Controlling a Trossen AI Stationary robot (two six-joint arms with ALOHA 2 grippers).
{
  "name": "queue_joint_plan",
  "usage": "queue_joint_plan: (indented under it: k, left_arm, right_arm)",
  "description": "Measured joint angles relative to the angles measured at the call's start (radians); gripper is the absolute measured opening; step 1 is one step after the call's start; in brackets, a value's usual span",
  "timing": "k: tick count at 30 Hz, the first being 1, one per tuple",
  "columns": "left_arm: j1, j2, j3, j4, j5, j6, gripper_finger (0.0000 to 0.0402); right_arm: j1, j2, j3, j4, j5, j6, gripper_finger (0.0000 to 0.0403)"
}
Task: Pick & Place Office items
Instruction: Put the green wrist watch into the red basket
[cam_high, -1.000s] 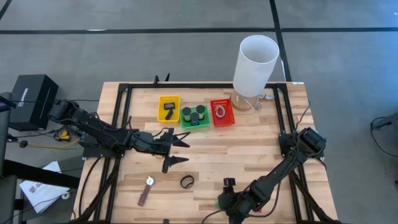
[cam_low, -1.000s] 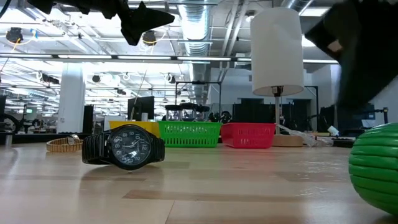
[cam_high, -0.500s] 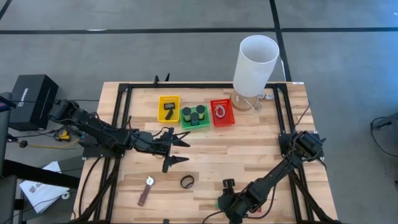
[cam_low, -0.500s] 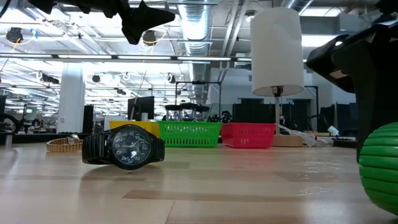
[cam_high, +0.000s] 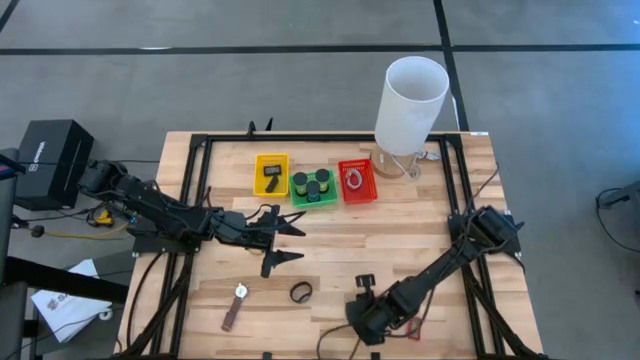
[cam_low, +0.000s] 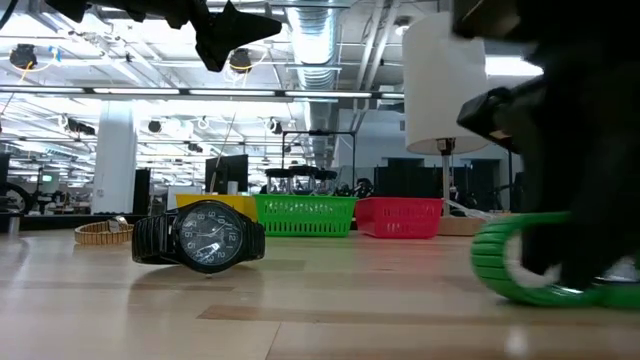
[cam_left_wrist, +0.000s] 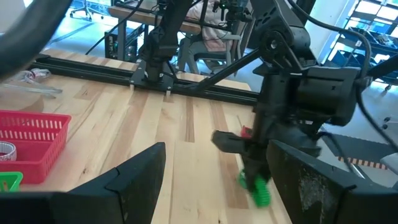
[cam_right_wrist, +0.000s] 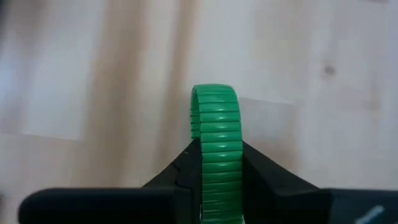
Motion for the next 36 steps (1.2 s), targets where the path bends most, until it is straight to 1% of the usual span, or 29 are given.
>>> queue_joint_plan:
  k: [3,5,8,11,14,17,21,23,26,28,30,32,33,34,36]
  left_arm:
    - [0.000,0.000,0.000,0.000,0.000,0.000,0.0274]
    - [0.000,0.000,0.000,0.000,0.000,0.000,0.0274]
    - [0.000,0.000,0.000,0.000,0.000,-0.019,0.0274]
    - [0.000,0.000,0.000,0.003,0.000,-0.051,0.0274]
    - [0.000,0.000,0.000,0.007,0.000,-0.069,0.0274]
    - [0.000,0.000,0.000,0.007,0.000,-0.071,0.0274]
    - [0.000,0.000,0.000,0.007,0.000,-0.071,0.0274]
    - [0.000,0.000,0.000,0.007,0.000,-0.071,0.0274]
    - [0.000,0.000,0.000,0.007,0.000,-0.071,0.0274]
    - [0.000,0.000,0.000,0.007,0.000,-0.071,0.0274]
    - [0.000,0.000,0.000,0.007,0.000,-0.071,0.0274]
    - [0.000,0.000,0.000,0.007,0.000,-0.071,0.0274]
    - [0.000,0.000,0.000,0.007,0.000,-0.071,0.0274]
    - [0.000,0.000,0.000,0.007,0.000,-0.071,0.0274]
    - [0.000,0.000,0.000,0.007,0.000,-0.071,0.0274]
  right_arm:
    - [-0.027,-0.001,0.002,-0.063,0.002,0.000,0.0060]
    - [-0.044,-0.002,0.008,-0.118,0.008,-0.002,0.0066]
    - [-0.064,-0.001,0.045,-0.255,0.049,-0.034,0.0075]
    - [-0.079,0.000,0.107,-0.431,0.161,-0.050,0.0072]
    - [-0.103,-0.017,0.163,-0.639,0.275,-0.031,0.0063]
    - [-0.135,-0.063,0.182,-0.784,0.396,0.006,0.0063]
    - [-0.198,-0.159,0.154,-0.866,0.577,0.010,0.0074]
    - [-0.245,-0.218,0.130,-0.863,0.646,0.009,0.0075]
    - [-0.336,-0.309,0.075,-0.835,0.714,-0.023,0.0068]
    - [-0.403,-0.369,0.026,-0.772,0.752,-0.063,0.0065]
    - [-0.475,-0.428,-0.037,-0.662,0.757,-0.142,0.0065]
    - [-0.551,-0.477,-0.112,-0.493,0.722,-0.277,0.0067]
    - [-0.588,-0.499,-0.157,-0.395,0.684,-0.362,0.0068]
    - [-0.630,-0.517,-0.201,-0.292,0.630,-0.449,0.0069]
    - [-0.712,-0.542,-0.282,-0.067,0.472,-0.609,0.0070]
